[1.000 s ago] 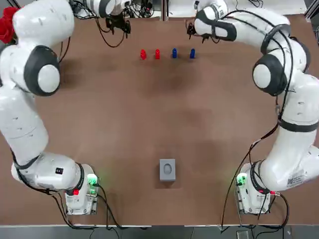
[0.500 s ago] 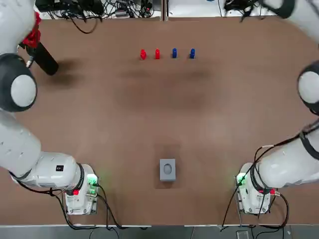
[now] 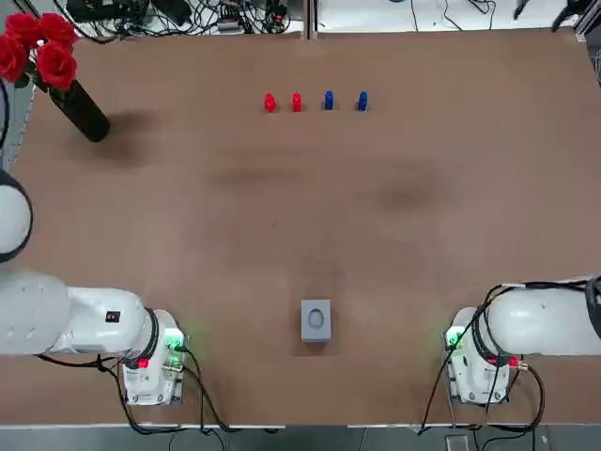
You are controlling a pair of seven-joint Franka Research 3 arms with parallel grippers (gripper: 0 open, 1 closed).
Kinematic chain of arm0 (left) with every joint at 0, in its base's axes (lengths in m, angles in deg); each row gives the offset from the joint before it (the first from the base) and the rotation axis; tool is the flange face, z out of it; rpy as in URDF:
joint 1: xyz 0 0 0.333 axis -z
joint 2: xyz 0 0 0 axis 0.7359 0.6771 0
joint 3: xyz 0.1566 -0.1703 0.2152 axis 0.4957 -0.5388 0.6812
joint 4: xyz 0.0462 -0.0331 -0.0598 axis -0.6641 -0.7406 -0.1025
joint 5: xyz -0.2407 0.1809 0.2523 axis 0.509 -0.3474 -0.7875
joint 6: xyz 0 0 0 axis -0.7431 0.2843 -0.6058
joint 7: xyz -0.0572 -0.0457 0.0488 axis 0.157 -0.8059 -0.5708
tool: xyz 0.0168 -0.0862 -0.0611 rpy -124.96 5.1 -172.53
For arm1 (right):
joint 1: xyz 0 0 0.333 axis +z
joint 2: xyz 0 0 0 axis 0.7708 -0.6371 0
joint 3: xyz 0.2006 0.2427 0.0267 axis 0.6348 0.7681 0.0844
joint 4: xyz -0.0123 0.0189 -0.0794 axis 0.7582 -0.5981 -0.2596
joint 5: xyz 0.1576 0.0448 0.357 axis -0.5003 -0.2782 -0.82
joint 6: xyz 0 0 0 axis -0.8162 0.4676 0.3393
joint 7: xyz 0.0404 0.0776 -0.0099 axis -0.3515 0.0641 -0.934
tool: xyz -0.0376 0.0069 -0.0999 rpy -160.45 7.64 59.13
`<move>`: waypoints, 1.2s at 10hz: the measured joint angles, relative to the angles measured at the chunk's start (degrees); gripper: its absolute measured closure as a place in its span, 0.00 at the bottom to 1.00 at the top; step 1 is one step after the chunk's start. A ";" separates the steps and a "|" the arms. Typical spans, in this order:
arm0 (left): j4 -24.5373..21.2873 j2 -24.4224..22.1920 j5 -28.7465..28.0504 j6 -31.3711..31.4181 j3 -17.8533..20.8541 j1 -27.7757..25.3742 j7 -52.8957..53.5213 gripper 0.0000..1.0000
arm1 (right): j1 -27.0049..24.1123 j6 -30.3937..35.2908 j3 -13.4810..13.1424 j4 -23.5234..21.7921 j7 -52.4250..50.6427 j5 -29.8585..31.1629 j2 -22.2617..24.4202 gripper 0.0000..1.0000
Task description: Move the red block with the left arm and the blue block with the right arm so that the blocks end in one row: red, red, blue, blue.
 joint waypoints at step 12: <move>8.92 6.76 -2.38 -5.82 -2.04 -1.74 1.85 0.01 | -1.43 3.09 2.49 -1.57 -15.33 3.18 3.60 0.00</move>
